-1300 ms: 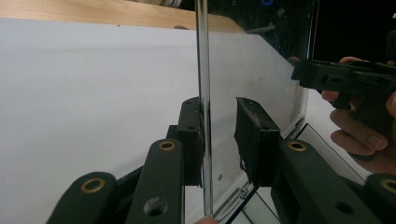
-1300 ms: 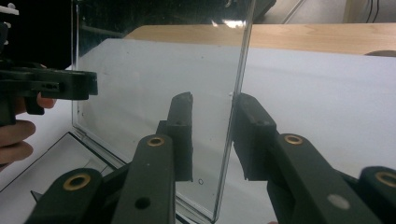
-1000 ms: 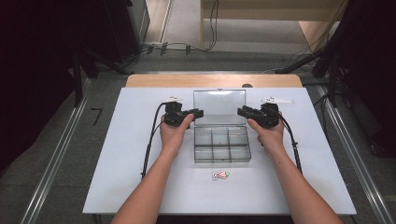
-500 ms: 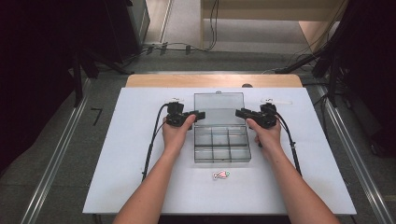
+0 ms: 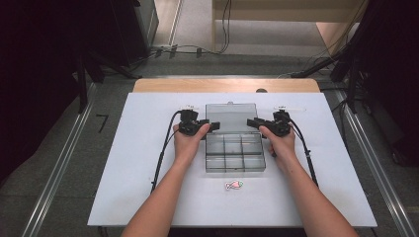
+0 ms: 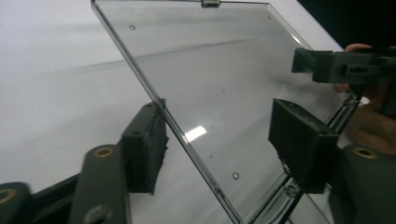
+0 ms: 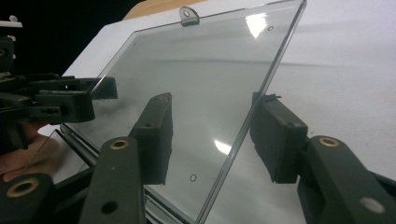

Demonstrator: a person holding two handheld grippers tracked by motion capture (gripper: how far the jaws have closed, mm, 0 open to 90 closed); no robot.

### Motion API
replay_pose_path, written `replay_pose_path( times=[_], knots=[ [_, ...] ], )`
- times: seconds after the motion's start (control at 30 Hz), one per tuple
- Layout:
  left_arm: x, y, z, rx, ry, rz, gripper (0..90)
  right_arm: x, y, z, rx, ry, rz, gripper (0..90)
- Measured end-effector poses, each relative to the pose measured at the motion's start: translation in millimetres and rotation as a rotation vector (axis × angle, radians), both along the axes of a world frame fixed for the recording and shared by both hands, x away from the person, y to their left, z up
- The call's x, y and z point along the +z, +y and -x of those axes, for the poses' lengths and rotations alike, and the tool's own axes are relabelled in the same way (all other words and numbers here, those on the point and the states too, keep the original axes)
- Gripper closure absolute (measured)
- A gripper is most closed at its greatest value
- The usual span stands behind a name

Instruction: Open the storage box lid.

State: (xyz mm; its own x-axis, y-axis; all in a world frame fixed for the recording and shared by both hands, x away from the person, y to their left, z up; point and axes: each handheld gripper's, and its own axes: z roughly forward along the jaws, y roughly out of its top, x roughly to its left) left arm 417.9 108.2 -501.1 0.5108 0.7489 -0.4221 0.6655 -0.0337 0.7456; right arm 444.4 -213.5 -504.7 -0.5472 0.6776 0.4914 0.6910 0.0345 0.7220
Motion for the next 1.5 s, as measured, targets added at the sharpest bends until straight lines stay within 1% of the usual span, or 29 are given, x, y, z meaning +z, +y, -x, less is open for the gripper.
replay_pose_path(
  times=[0.07, 0.1, 0.17, 0.2, 0.27, 0.37, 0.43, 0.47, 0.53, 0.63, 0.73, 0.87, 1.07, 1.17, 1.3, 1.5],
  knots=[
    [0.1, -0.8, 0.7, 0.004, -0.011, -0.022, 30.7, 0.8, 1.2, 0.8, -0.01, -0.009, 0.027, 43.9],
    [0.0, -0.7, 1.1, 0.004, -0.015, -0.023, 29.3, 1.3, 1.6, 1.2, -0.014, -0.016, 0.038, 42.3],
    [0.7, 0.4, 2.0, 0.0, -0.023, -0.029, 26.0, 1.9, 1.2, 1.7, -0.02, -0.017, 0.041, 38.6],
    [1.3, 0.7, 3.0, 0.006, -0.03, -0.028, 23.7, 2.4, 0.4, 2.0, -0.019, -0.02, 0.042, 36.2],
    [3.8, 3.2, 5.3, 0.001, -0.049, -0.019, 22.2, 4.7, -2.1, 2.6, -0.005, -0.034, 0.04, 32.3],
    [9.2, 5.2, 8.4, -0.013, -0.078, -0.015, 19.4, 11.4, -3.6, 5.2, 0.0, -0.064, 0.04, 22.5],
    [12.2, 6.1, 10.1, -0.028, -0.091, -0.005, 15.9, 15.7, -3.8, 7.6, 0.01, -0.083, 0.045, 15.1],
    [13.6, 6.3, 11.3, -0.034, -0.098, 0.002, 13.6, 17.8, -3.7, 9.2, 0.016, -0.088, 0.048, 12.9],
    [16.7, 6.1, 14.4, -0.046, -0.111, 0.012, 8.3, 21.6, -3.0, 12.6, 0.034, -0.112, 0.065, 8.2],
    [21.8, 5.3, 20.5, -0.059, -0.136, 0.001, 2.8, 27.1, -1.5, 21.6, 0.063, -0.146, 0.08, 6.2],
    [26.3, 4.8, 27.6, -0.084, -0.161, -0.014, 1.3, 31.2, 0.6, 31.9, 0.095, -0.185, 0.107, 1.3],
    [31.6, 6.4, 37.3, -0.105, -0.192, -0.014, 0.0, 38.1, 2.3, 46.2, 0.128, -0.231, 0.133, 0.0],
    [36.5, 9.2, 50.9, -0.124, -0.22, -0.018, 0.0, 49.9, 2.7, 65.6, 0.176, -0.288, 0.12, 0.0],
    [38.4, 9.4, 58.1, -0.136, -0.229, -0.017, 0.0, 54.9, 4.1, 74.5, 0.195, -0.317, 0.14, 0.0],
    [40.6, 9.1, 68.2, -0.149, -0.245, -0.024, 0.0, 59.1, 6.4, 86.0, 0.218, -0.333, 0.149, 0.0],
    [42.8, 11.2, 82.8, -0.158, -0.27, -0.02, 0.0, 61.6, 8.0, 101.4, 0.232, -0.345, 0.16, 0.0]
  ],
)
